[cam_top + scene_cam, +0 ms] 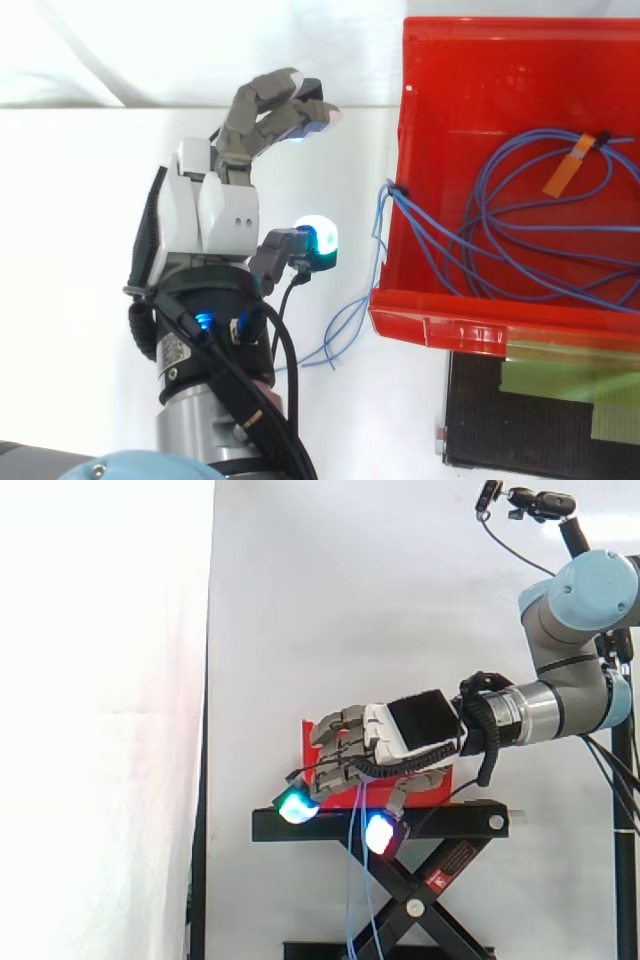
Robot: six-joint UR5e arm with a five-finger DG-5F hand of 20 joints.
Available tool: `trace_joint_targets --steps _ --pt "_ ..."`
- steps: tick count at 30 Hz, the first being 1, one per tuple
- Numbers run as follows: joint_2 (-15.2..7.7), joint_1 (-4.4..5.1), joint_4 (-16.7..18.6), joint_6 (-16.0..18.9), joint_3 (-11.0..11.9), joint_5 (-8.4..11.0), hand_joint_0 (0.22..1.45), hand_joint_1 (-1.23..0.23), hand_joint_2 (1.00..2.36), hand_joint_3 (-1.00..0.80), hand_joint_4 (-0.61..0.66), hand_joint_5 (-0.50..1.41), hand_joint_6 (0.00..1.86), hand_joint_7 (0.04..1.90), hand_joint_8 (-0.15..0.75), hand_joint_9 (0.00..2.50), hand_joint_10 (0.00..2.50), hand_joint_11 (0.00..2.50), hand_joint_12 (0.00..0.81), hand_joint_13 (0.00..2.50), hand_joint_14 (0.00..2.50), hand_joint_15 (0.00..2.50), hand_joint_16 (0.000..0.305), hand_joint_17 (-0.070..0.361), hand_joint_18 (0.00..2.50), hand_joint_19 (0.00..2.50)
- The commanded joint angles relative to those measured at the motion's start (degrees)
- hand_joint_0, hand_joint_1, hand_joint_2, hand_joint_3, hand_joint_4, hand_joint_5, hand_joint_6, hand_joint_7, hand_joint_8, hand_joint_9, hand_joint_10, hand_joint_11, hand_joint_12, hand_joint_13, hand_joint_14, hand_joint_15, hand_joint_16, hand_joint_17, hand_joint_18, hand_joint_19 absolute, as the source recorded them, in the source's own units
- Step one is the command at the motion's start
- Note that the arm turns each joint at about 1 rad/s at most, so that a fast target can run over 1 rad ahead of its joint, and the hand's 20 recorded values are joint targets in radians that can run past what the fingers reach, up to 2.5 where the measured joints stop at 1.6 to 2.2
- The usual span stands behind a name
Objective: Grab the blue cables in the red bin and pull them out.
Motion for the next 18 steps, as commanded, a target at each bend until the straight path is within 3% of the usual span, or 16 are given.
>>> trace_joint_targets --steps 1,18 --pt "-0.02 -0.04 -0.04 -0.41 -0.01 0.00 0.79 -0.86 1.00 -1.00 0.27 0.59 0.01 0.38 0.307 0.76 0.02 0.68 0.374 0.55 0.02 0.63 0.047 0.105 0.44 0.73" --pt "0.07 -1.01 -0.56 -4.54 -0.88 0.09 0.78 -0.88 1.00 -1.00 0.27 0.60 0.01 0.56 0.306 0.72 0.02 0.68 0.376 0.55 0.02 0.63 0.047 0.106 0.44 0.74"
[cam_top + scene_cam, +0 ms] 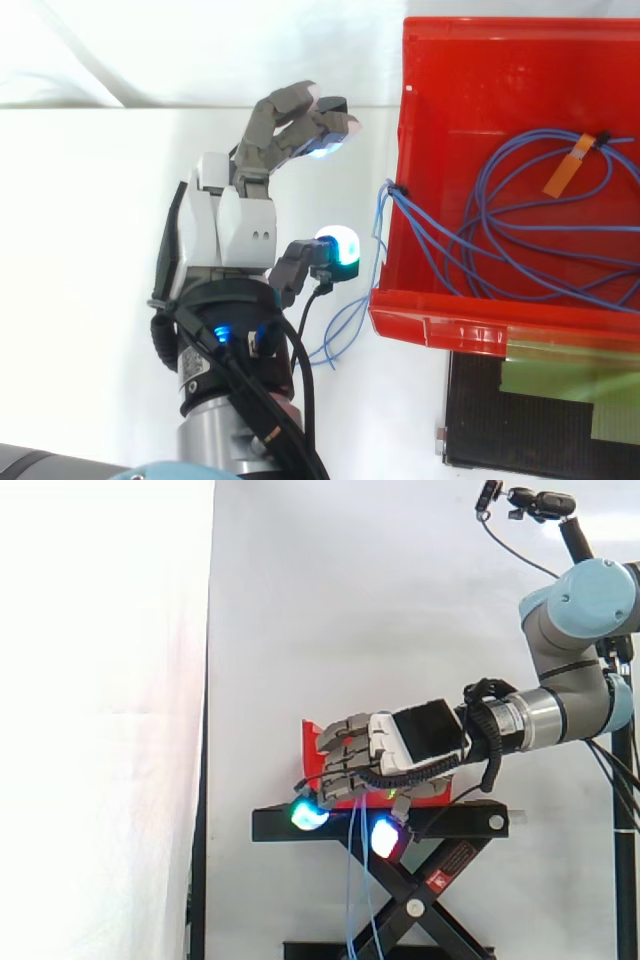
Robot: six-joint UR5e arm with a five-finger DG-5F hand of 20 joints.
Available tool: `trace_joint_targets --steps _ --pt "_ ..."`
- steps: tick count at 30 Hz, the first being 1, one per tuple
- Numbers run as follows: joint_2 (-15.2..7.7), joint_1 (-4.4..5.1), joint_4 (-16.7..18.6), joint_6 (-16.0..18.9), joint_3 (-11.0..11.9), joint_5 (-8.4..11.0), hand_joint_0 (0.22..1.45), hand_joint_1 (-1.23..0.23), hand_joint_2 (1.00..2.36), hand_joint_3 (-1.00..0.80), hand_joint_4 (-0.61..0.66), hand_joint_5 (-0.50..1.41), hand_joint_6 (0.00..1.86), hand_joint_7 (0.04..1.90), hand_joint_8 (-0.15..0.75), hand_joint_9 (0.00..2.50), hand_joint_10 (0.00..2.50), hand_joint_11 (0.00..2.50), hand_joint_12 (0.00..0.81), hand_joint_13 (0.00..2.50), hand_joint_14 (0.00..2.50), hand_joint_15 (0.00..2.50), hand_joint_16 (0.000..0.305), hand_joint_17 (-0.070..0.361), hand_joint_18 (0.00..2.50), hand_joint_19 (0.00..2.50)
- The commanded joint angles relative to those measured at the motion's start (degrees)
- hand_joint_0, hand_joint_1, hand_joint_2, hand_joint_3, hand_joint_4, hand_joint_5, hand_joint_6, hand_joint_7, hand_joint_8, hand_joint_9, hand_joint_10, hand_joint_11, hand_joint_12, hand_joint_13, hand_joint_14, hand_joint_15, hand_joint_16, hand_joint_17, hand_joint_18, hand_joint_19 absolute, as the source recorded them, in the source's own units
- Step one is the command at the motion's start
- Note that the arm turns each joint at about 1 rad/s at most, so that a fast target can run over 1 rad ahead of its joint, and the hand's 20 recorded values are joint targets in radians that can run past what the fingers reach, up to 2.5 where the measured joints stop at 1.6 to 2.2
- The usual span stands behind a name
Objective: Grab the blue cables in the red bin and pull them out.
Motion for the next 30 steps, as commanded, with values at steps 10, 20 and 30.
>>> trace_joint_targets --steps 10,20,30 --pt "-0.04 -0.40 -0.18 -3.80 -0.03 0.06 0.78 -0.90 1.00 -1.00 0.24 0.64 0.01 0.61 0.299 0.71 0.02 0.69 0.376 0.55 0.02 0.63 0.047 0.106 0.44 0.73" --pt "-0.04 -0.66 -0.44 -4.85 -0.03 0.32 0.78 -0.91 1.00 -1.00 0.24 0.66 0.01 0.62 0.299 0.72 0.02 0.70 0.373 0.55 0.02 0.63 0.047 0.106 0.44 0.73" --pt "0.05 -1.01 -0.35 -6.26 -0.12 0.41 0.78 -0.91 1.00 -1.00 0.24 0.67 0.00 0.62 0.301 0.73 0.02 0.70 0.374 0.55 0.02 0.63 0.047 0.105 0.44 0.73"
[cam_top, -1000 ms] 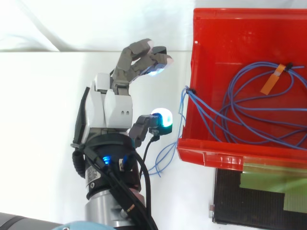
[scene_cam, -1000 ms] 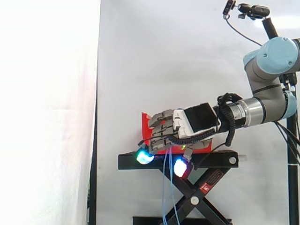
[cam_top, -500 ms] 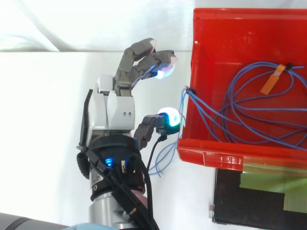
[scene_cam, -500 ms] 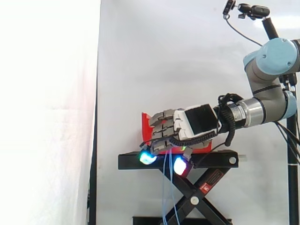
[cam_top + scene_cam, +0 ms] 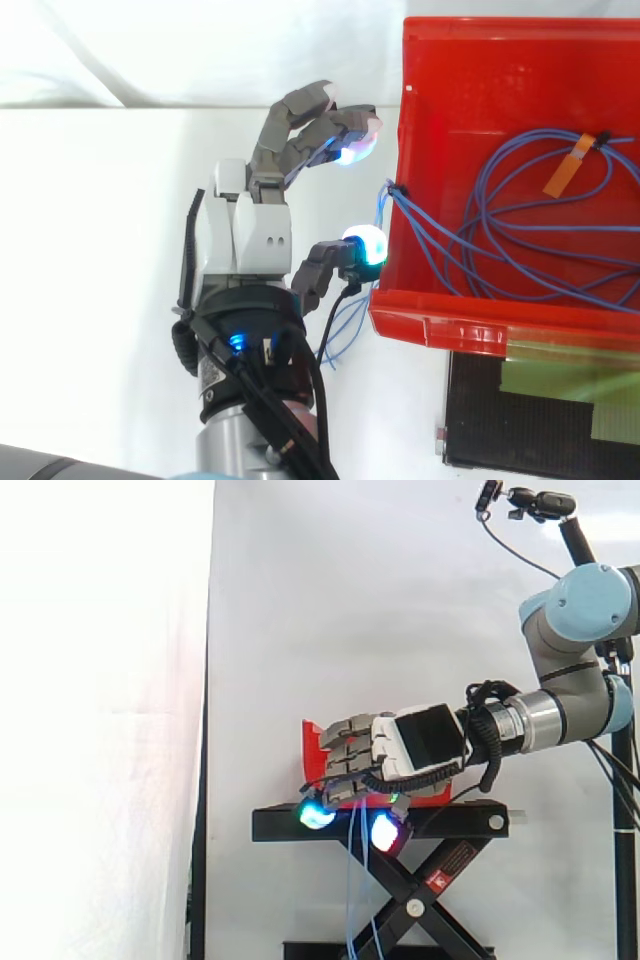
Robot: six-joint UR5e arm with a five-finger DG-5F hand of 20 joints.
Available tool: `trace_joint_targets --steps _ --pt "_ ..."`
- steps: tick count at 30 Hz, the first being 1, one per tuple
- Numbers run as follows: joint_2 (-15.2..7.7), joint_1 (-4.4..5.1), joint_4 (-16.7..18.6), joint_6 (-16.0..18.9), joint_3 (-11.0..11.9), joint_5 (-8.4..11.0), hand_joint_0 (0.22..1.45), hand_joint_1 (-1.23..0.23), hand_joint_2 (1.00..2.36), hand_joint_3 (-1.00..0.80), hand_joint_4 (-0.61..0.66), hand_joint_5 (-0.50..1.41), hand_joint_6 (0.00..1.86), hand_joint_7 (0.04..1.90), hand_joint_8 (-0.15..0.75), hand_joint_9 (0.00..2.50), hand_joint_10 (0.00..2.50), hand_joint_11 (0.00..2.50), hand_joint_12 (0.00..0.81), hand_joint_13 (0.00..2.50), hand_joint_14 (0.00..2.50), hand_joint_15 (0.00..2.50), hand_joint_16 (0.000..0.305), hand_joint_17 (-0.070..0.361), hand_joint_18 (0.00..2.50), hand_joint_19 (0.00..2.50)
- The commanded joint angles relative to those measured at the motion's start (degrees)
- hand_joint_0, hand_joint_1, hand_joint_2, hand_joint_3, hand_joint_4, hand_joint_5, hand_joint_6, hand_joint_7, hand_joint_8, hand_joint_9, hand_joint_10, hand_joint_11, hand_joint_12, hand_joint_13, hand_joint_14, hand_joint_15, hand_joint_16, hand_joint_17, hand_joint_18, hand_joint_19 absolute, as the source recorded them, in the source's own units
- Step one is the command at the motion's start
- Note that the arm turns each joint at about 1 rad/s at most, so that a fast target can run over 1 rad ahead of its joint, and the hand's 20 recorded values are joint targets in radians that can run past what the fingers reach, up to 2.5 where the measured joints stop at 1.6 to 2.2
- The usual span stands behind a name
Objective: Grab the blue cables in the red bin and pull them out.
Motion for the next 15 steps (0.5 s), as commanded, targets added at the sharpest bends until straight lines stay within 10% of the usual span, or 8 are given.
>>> trace_joint_targets --steps 1,15 --pt "-0.02 -0.08 0.01 -0.39 -0.02 -0.02 0.78 -0.91 1.00 -1.00 0.24 0.68 0.00 0.62 0.301 0.73 0.02 0.70 0.373 0.55 0.02 0.63 0.047 0.105 0.44 0.74" --pt "-0.02 -0.43 -0.08 -0.66 -0.10 -0.02 0.79 -0.90 1.00 -1.00 0.23 0.70 0.00 0.64 0.300 0.74 0.02 0.70 0.372 0.55 0.02 0.63 0.047 0.105 0.45 0.73"
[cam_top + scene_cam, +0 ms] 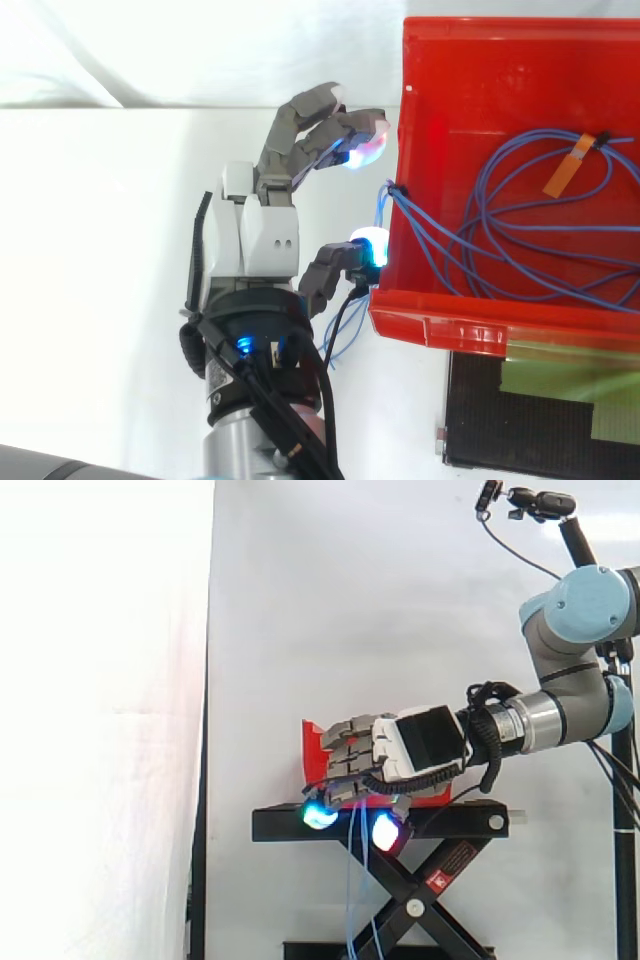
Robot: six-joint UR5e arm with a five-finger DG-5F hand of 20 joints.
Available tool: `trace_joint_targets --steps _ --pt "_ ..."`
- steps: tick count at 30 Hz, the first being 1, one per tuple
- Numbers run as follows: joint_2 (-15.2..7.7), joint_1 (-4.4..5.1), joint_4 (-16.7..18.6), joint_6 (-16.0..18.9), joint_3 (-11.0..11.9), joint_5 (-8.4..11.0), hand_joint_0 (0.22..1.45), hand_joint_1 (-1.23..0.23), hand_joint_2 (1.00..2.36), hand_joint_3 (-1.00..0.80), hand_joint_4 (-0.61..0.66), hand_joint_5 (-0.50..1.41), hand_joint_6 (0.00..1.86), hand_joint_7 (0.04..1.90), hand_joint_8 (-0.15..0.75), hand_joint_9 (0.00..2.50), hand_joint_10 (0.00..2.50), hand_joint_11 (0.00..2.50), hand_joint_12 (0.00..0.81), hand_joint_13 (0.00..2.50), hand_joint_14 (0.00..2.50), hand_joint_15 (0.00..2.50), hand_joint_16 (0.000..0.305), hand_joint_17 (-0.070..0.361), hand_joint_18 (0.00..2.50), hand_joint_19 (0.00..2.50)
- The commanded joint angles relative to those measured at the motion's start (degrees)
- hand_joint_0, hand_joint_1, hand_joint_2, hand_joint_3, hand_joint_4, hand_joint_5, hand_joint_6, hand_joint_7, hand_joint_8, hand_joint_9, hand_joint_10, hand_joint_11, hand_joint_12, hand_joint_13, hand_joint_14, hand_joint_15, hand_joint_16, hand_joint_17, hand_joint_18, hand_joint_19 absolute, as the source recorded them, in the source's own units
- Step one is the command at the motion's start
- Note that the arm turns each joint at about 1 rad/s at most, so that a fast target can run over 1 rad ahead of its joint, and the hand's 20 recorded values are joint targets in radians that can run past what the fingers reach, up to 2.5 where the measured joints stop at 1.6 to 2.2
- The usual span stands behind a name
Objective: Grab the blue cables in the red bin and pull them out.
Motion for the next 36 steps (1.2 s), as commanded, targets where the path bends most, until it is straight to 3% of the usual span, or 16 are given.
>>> trace_joint_targets --steps 1,21,36 --pt "-0.01 -0.08 -0.01 0.05 -0.03 0.02 0.79 -0.90 1.00 -1.00 0.24 0.71 0.00 0.64 0.300 0.74 0.02 0.70 0.371 0.55 0.02 0.64 0.047 0.105 0.45 0.74" --pt "-0.01 -1.13 0.25 0.05 -0.38 0.02 0.79 -0.90 1.00 -1.00 0.23 0.73 0.00 0.65 0.300 0.75 0.02 0.70 0.368 0.56 0.02 0.63 0.046 0.105 0.45 0.74" --pt "0.08 -1.31 0.43 -0.13 -0.56 0.02 0.79 -0.89 1.00 -1.00 0.23 0.73 0.00 0.65 0.303 0.75 0.02 0.70 0.369 0.56 0.02 0.63 0.046 0.104 0.45 0.74"
